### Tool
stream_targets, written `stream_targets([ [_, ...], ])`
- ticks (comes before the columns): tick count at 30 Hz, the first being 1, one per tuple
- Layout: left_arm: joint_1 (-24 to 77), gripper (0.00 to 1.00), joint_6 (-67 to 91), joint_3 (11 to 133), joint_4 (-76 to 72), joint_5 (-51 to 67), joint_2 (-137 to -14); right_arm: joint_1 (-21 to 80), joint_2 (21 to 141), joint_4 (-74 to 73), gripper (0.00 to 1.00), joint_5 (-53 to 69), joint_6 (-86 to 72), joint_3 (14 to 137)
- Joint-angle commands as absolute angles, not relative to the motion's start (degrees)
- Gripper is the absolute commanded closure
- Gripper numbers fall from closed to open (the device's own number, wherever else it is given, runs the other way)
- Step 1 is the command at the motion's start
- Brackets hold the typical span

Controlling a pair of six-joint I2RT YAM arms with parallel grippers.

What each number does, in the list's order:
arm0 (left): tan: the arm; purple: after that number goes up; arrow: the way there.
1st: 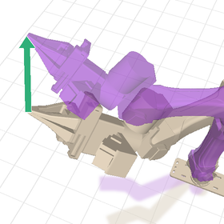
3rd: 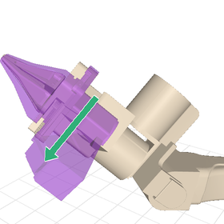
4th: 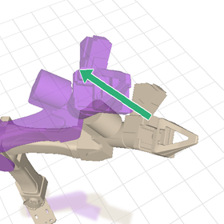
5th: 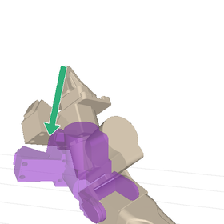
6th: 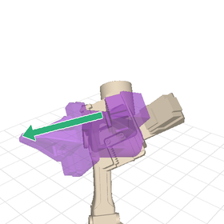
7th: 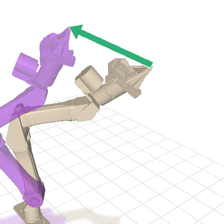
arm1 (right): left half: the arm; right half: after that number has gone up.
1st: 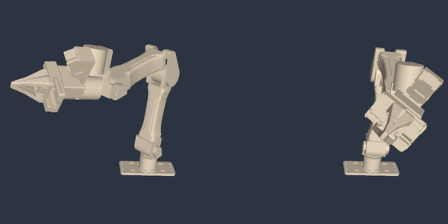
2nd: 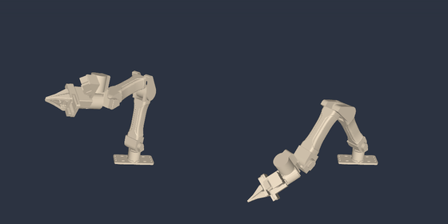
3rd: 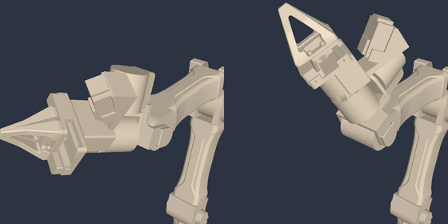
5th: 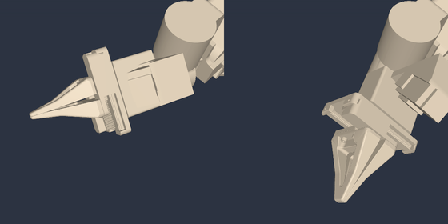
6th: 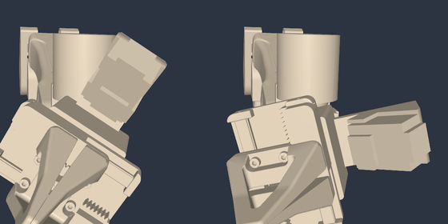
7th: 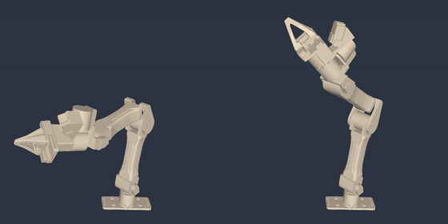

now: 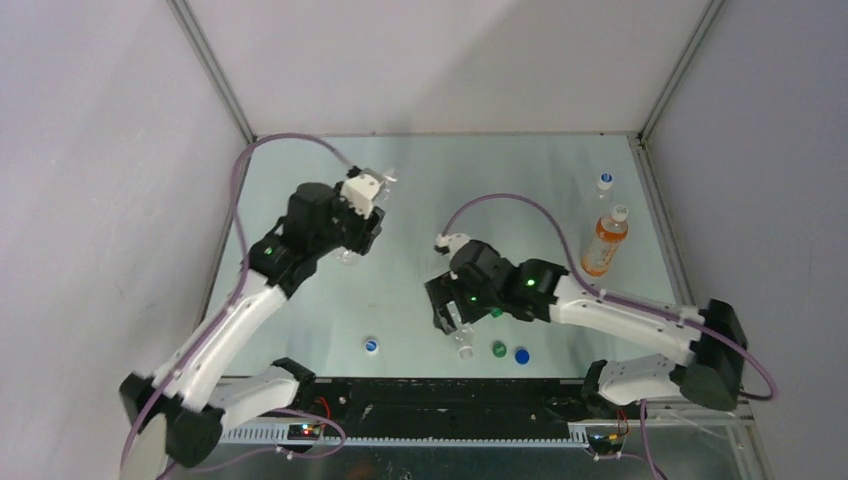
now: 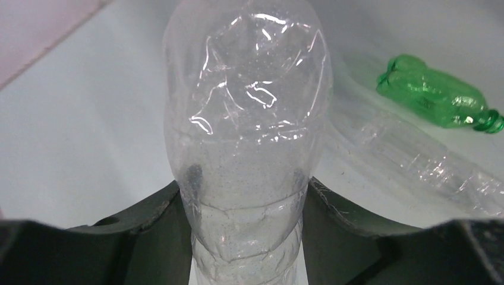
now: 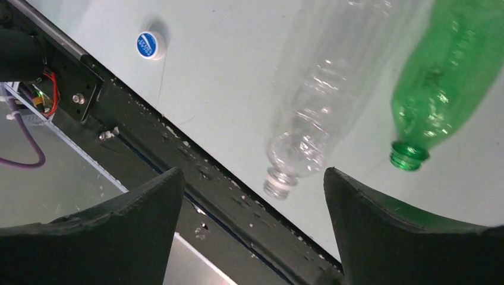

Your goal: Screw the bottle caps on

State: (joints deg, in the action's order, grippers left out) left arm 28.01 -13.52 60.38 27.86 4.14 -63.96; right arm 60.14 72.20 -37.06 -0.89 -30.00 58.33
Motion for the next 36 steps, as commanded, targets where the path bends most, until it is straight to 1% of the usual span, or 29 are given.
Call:
stream_targets([
  [1, 28.2, 0.45, -6.3, 56.6, 26.5, -2.1, -52.3, 65.8, 80.7, -34.0, 0.12, -5.9, -30.3, 64.7],
  [5, 28.2, 0.45, -4.7, 54.2, 29.1, -4.3, -38.0, 69.3, 90.7, -34.0, 0.16, -7.4, -29.7, 70.3],
  [7, 28.2, 0.45, -4.3, 53.6, 31.3, -4.6, -33.0, 70.8, 96.5, -35.4, 0.18, -8.0, -29.3, 74.6],
  [9, 28.2, 0.45, -4.3, 53.6, 34.2, -4.5, -29.0, 72.2, 102.3, -38.3, 0.2, -9.6, -29.1, 80.8],
  [15, 28.2, 0.44, -3.2, 53.5, 41.6, -5.9, -20.4, 74.7, 114.2, -41.2, 0.26, -9.8, -28.7, 90.5],
  [22, 28.2, 0.44, -1.5, 52.4, 46.8, -6.9, -14.6, 76.4, 122.3, -44.3, 0.3, -8.0, -29.0, 98.6],
  [33, 28.2, 0.44, -0.4, 53.4, 49.5, -5.6, -14.1, 76.7, 129.1, -45.8, 0.38, -7.4, -30.0, 106.2],
  [36, 28.2, 0.44, -0.3, 53.4, 49.5, -4.7, -14.2, 76.6, 130.1, -46.3, 0.43, -7.4, -30.5, 107.4],
])
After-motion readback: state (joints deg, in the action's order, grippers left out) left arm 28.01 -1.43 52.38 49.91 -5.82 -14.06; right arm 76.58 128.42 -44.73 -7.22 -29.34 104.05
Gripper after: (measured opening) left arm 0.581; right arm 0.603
